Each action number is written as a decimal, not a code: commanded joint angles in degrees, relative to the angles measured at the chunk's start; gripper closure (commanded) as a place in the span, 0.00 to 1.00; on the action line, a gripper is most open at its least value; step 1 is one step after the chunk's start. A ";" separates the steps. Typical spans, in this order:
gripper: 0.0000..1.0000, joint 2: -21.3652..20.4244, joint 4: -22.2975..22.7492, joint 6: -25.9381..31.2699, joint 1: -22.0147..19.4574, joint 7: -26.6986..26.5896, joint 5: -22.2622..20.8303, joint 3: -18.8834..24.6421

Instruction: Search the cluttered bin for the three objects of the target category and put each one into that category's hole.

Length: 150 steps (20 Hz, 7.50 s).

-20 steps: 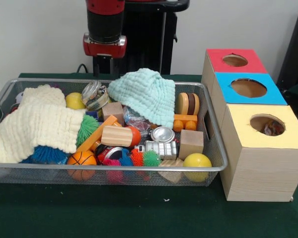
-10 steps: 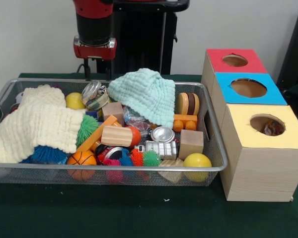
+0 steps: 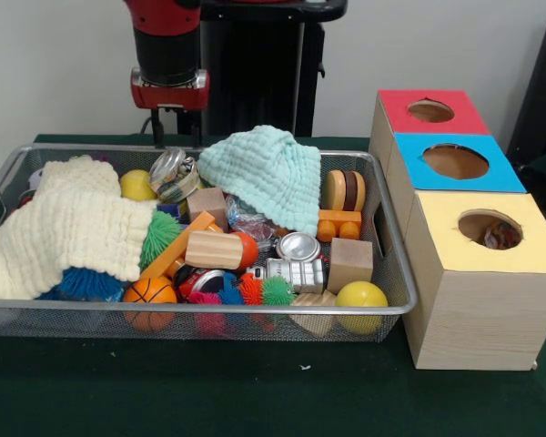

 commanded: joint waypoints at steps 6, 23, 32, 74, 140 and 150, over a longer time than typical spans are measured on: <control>0.00 1.83 -8.25 -0.15 -2.99 -8.96 -5.24 6.65; 0.00 -7.88 -6.15 9.75 -7.32 -13.47 1.07 13.43; 0.00 -12.00 -5.43 13.83 -5.67 -13.12 1.98 15.41; 0.00 19.47 -29.43 -4.93 -14.75 -19.58 -29.19 16.38; 0.00 -10.20 11.40 11.20 -7.47 -0.55 34.91 18.30; 0.00 -11.06 -2.40 15.34 -3.06 -8.65 14.65 14.67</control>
